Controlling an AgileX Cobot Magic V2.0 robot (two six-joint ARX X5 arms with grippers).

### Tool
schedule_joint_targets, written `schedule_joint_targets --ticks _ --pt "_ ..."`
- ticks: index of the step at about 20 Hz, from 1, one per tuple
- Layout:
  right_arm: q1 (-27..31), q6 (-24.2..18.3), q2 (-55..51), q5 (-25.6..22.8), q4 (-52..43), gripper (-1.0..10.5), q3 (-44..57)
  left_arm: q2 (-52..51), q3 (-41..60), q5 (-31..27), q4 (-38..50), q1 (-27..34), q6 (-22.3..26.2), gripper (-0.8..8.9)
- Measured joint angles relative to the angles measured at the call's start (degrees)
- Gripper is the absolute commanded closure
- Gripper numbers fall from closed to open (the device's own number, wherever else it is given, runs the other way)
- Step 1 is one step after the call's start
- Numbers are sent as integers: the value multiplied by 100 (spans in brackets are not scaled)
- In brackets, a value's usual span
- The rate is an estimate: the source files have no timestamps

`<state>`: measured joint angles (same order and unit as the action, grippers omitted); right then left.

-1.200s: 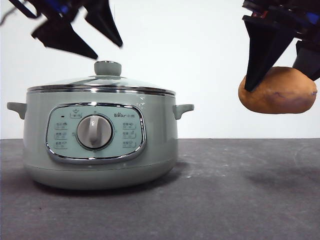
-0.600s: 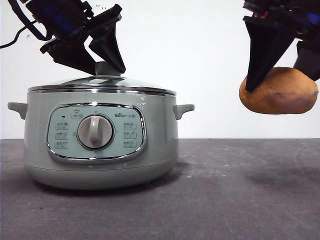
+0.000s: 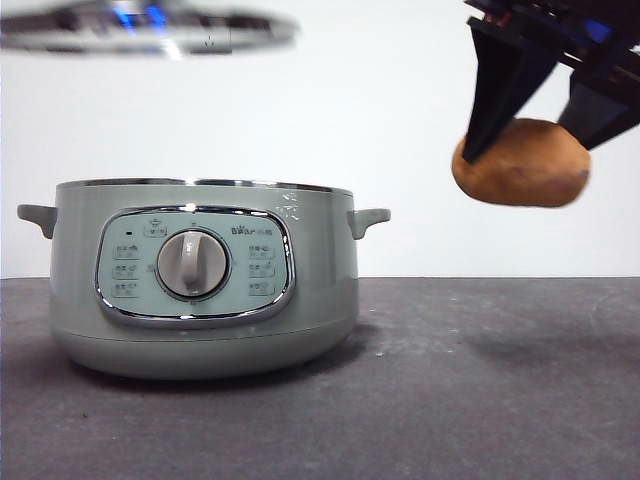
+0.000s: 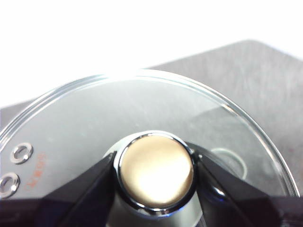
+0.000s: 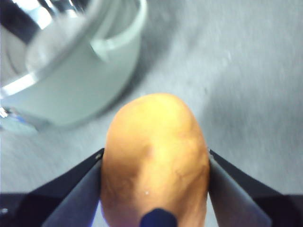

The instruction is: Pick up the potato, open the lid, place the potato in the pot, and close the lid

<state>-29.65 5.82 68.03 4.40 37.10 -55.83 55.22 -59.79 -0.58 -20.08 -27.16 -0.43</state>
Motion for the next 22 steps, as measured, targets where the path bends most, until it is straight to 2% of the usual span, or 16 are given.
schedule_joint_targets --ticks 3,5,9,13,18,22 --pt "-208 26 28 35 -223 958 -378 -892 0 -341 -713 0 59 822" --pt "-330 46 216 299 -229 958 -846 -1392 0 -785 -1204 0 103 822" --pt "-754 63 1102 444 -223 958 -1849 -2096 0 -1510 -2041 0 142 822" --pt "-1071 -94 2393 448 -114 958 -3021 -2430 0 -1556 -2387 0 146 822" --pt "-1274 -490 4234 439 70 958 -4503 -2409 0 -1554 -2573 0 144 822" --pt "-1408 -780 5278 245 33 958 -5036 -2406 0 -1541 -2575 0 142 822"
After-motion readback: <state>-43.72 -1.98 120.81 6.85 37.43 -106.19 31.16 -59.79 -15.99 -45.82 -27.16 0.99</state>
